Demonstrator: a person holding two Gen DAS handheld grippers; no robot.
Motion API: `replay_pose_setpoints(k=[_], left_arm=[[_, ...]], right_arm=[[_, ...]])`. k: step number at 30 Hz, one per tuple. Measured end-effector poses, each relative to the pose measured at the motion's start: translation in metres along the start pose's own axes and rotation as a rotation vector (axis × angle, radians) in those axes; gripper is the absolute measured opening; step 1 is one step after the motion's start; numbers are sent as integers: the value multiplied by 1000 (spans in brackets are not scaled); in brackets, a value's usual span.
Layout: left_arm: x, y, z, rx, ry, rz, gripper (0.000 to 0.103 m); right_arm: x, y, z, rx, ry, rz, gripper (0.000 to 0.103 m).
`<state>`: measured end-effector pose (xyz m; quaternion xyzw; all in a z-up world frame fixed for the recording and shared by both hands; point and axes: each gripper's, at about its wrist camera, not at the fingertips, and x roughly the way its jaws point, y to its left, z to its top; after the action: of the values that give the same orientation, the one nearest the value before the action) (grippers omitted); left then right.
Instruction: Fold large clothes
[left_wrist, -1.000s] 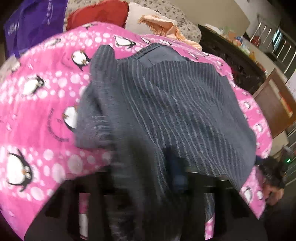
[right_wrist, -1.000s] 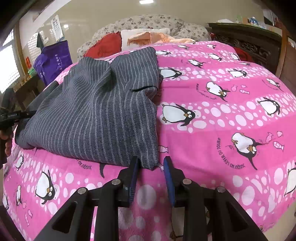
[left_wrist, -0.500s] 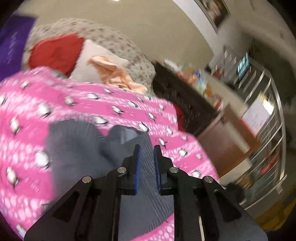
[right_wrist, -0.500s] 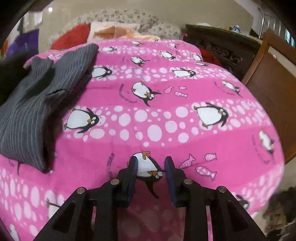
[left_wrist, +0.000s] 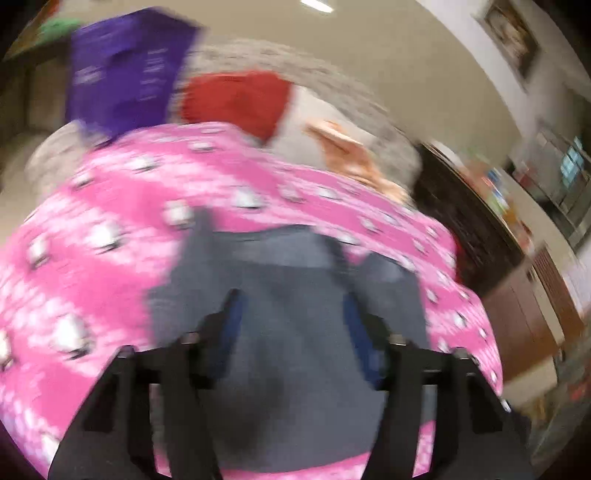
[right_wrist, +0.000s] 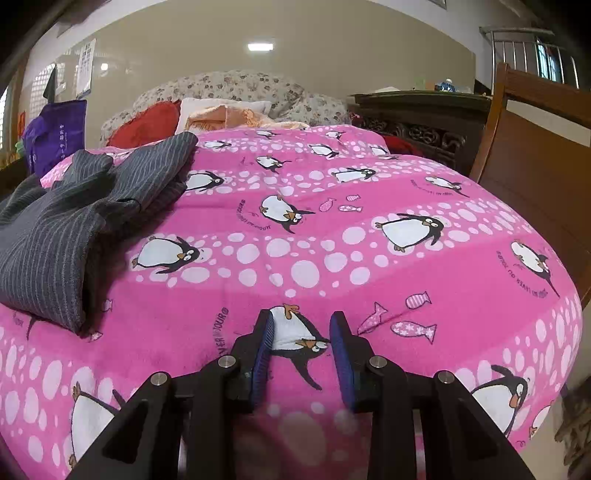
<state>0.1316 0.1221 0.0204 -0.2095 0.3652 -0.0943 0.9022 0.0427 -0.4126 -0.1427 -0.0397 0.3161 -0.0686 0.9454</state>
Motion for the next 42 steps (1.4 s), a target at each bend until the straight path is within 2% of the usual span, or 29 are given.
replay_pose_setpoints(k=[2, 4, 6, 8, 11, 14, 16, 17, 18, 19, 20, 23, 26, 28, 30, 32, 36, 39, 42], left_arm=[[0, 40, -9, -65, 18, 47, 63], [11, 73, -27, -115, 82, 57, 63], [22, 91, -47, -130, 139, 22, 63], [31, 105, -74, -165, 183, -53, 63], [28, 115, -93, -191, 144, -107, 63], [33, 122, -85, -200, 138, -156, 64], [38, 123, -69, -181, 134, -178, 69], [43, 123, -62, -173, 143, -191, 76], [53, 124, -56, -170, 176, -231, 82], [71, 124, -52, -167, 266, -286, 82], [80, 124, -52, -163, 315, -296, 82], [88, 114, -44, -54, 349, -334, 87], [98, 110, -35, -25, 340, -352, 87], [108, 106, -30, -22, 344, -361, 79], [114, 98, -30, 14, 360, -343, 45], [110, 95, -32, 41, 350, -319, 25], [94, 84, -26, 12, 301, -325, 17], [79, 53, -12, -59, 243, -380, 16], [74, 11, 2, -117, 206, -399, 16]], right_arm=[[-1, 1, -1, -6, 1, -6, 30], [0, 2, 0, -15, 4, -11, 30], [1, 4, 0, -28, 8, -19, 30], [2, 7, 2, -44, 15, -34, 30], [2, 12, 3, -69, 27, -62, 29], [2, 21, 4, -116, 31, -105, 29], [3, 26, 5, -151, 38, -136, 29], [2, 27, 5, -150, 44, -144, 29], [3, 27, 6, -143, 51, -149, 29], [3, 27, 6, -139, 55, -153, 29], [3, 27, 7, -138, 57, -158, 29], [3, 30, 7, -140, 64, -178, 29], [4, 32, 8, -147, 67, -190, 29], [4, 33, 8, -155, 72, -195, 29], [3, 34, 8, -154, 76, -199, 29], [3, 34, 8, -150, 74, -200, 29], [3, 32, 7, -133, 58, -196, 29], [3, 31, 7, -119, 55, -185, 29], [3, 28, 7, -101, 51, -171, 29]])
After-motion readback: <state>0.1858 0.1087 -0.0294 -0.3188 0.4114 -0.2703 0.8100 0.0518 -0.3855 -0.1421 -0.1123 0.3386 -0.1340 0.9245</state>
